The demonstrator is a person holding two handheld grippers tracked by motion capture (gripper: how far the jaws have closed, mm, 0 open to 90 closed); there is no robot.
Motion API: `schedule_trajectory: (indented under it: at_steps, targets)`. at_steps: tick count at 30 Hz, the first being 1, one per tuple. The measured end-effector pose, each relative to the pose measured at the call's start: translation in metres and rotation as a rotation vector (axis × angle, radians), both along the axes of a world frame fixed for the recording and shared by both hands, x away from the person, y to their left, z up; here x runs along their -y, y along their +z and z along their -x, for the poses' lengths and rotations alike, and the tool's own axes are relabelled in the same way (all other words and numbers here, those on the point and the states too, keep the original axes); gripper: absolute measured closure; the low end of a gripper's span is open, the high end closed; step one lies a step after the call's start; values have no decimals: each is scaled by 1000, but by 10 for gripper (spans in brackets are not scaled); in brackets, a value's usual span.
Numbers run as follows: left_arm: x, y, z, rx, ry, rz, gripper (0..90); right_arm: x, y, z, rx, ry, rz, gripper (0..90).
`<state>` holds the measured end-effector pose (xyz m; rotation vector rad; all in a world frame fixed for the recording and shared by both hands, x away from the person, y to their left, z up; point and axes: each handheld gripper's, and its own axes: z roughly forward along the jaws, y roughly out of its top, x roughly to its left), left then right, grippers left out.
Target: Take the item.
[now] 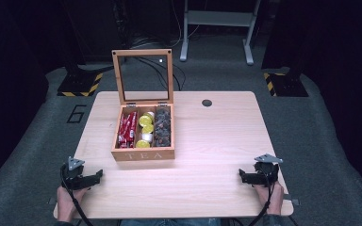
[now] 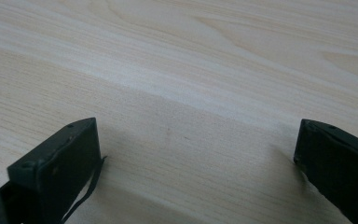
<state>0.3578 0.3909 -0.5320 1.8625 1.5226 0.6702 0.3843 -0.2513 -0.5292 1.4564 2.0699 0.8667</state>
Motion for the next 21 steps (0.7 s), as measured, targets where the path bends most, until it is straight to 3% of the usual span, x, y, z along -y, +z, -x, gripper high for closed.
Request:
schedule_trajectory:
  at_steps: [1,3,5,10,15,21]
  targets:
    - [0,1,-1,-15,-12,-12,71,0,0,0,-3,0,1,0]
    - [0,2,-2,-29,-15,2,38,0,0,0,-4,2,-3,0]
    - [1,5,-3,-26,-28,7,23,0,0,-1,-5,-6,-13,0]
    - [4,17,-4,22,-20,33,8,0,0,0,-10,6,-15,2]
    - [6,30,-4,38,-26,80,3,0,0,0,-11,3,-17,2]
    - [13,47,-8,47,-62,92,2,0,0,0,-11,3,-18,2]
